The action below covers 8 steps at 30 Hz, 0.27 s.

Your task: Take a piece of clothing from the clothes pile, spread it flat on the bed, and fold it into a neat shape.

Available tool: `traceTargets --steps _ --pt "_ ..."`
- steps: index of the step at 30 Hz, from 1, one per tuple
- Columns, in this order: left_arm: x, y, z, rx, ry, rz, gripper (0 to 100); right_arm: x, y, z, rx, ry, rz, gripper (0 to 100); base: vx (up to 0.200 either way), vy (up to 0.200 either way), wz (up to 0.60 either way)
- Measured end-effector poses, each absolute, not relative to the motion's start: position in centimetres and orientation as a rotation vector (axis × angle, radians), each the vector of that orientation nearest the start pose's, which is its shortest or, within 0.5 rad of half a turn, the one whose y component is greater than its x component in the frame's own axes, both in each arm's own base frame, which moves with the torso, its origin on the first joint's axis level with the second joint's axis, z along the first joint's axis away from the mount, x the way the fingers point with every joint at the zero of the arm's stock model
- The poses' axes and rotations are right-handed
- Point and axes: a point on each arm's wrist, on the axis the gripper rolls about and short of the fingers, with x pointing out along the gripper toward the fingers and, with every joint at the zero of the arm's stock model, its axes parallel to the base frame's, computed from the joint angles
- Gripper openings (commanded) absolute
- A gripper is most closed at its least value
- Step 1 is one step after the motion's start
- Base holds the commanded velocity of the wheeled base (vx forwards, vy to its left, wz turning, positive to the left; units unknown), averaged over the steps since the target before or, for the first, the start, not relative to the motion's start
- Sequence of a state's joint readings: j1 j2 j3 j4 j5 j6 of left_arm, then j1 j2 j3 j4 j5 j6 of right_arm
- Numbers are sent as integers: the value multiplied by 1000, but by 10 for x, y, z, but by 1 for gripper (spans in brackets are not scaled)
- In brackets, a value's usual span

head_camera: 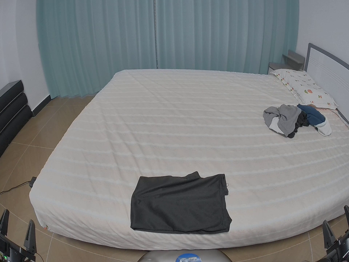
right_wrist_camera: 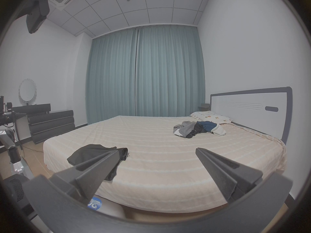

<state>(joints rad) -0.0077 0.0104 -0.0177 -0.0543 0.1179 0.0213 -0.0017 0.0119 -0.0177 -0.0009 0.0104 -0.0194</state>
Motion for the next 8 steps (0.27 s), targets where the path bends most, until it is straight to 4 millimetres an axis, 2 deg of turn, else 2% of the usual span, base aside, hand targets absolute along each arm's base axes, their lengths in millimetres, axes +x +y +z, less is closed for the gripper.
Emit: traceTargets --steps 3,8 --pt "-24 2 86 4 -58 86 100 -23 0 81 -20 -7 9 100 0 0 0" --pt "-23 -1 81 9 -15 -50 100 -23 0 81 -20 -6 9 100 0 0 0"
